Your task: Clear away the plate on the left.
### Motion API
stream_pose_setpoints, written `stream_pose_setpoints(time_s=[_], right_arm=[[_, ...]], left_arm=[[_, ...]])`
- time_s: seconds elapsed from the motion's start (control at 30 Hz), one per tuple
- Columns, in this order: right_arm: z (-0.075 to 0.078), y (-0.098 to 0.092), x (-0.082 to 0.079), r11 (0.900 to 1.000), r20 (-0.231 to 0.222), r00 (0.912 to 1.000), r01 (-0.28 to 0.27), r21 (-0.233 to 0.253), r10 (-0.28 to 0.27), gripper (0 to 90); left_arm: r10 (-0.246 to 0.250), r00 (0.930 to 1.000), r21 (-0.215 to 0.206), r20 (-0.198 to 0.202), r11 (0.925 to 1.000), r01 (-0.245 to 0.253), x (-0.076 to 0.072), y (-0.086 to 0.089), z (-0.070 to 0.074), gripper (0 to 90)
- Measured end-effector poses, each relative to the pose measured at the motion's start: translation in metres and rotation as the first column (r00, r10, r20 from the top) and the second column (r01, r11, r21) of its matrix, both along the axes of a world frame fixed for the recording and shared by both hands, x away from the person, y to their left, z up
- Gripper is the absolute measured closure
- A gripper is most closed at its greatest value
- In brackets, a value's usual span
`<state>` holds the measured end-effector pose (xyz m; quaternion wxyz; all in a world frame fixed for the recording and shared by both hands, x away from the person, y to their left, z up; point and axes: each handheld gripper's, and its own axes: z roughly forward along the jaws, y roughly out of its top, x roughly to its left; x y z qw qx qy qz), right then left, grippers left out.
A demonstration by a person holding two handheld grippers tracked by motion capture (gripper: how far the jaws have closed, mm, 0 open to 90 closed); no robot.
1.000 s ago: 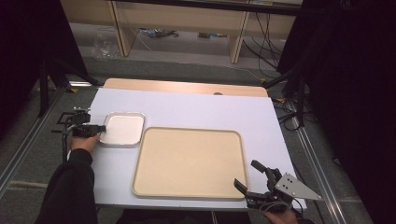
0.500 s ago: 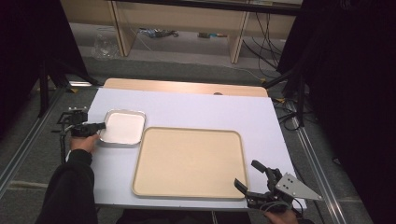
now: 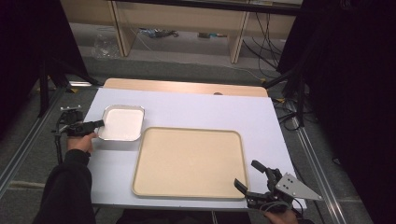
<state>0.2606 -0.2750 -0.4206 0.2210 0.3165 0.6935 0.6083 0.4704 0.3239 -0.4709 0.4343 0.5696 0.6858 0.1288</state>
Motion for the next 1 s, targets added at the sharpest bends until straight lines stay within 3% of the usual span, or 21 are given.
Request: stream_pose_setpoints(time_s=[0.07, 0.1, 0.17, 0.2, 0.23, 0.47, 0.5, 0.57, 0.63, 0.77, 0.8, 1.0], right_arm=[[0.0, 0.0, 0.0, 1.0, 0.005, 1.0, 0.0, -0.002, 0.0, 15.1], [0.0, 0.001, -0.001, 1.0, -0.024, 0.9997, -0.003, 0.013, 0.003, 15.1], [0.0, -0.001, 0.0, 1.0, 0.005, 1.0, 0.005, -0.002, -0.005, 15.1], [0.0, 0.001, -0.001, 1.0, -0.025, 0.9997, -0.002, 0.017, 0.003, 15.1], [0.0, -0.001, 0.001, 1.0, 0.007, 1.0, 0.001, -0.002, -0.001, 15.1], [0.0, -0.001, 0.0, 1.0, 0.006, 1.0, 0.001, -0.002, -0.001, 15.1], [0.0, 0.001, -0.001, 1.0, -0.025, 0.9997, -0.001, 0.014, 0.001, 15.1], [0.0, 0.0, -0.001, 1.0, -0.016, 0.9999, 0.0, 0.012, 0.0, 15.1], [0.0, 0.0, 0.0, 1.0, 0.004, 1.0, -0.001, 0.0, 0.001, 15.1], [0.0, 0.001, -0.001, 1.0, -0.019, 0.9997, -0.015, 0.025, 0.015, 15.1], [0.0, 0.0, 0.0, 1.0, 0.005, 1.0, -0.002, 0.0, 0.002, 15.1], [0.0, 0.0, 0.0, 1.0, 0.003, 1.0, -0.001, 0.001, 0.001, 15.1]], left_arm=[[-0.004, 1.0, -0.003, 0.009, 1.0, 0.004, -0.001, -0.001, 0.001, 88.5], [-0.01, 0.9998, -0.024, 0.015, 0.9997, 0.011, -0.002, -0.003, 0.004, 88.5], [-0.025, 0.9993, -0.027, 0.029, 0.9993, 0.026, -0.003, -0.005, 0.006, 88.5], [-0.025, 0.9993, -0.027, 0.029, 0.9993, 0.026, -0.003, -0.005, 0.006, 88.5], [-0.036, 0.9987, -0.025, 0.036, 0.999, 0.037, -0.005, -0.008, 0.009, 88.5], [-0.067, 0.9966, -0.046, 0.048, 0.9966, 0.069, -0.008, -0.017, 0.014, 88.6], [-0.071, 0.996, -0.049, 0.054, 0.996, 0.074, -0.009, -0.018, 0.015, 88.5], [-0.08, 0.9948, -0.053, 0.063, 0.9951, 0.083, -0.011, -0.023, 0.017, 88.6], [-0.099, 0.9927, -0.047, 0.069, 0.9936, 0.103, -0.013, -0.028, 0.019, 88.5], [-0.13, 0.9883, -0.054, 0.08, 0.9894, 0.134, -0.017, -0.039, 0.023, 88.6], [-0.138, 0.9871, -0.054, 0.081, 0.9882, 0.143, -0.018, -0.042, 0.024, 88.6], [-0.181, 0.9795, -0.043, 0.088, 0.9817, 0.185, -0.023, -0.057, 0.027, 88.5]])
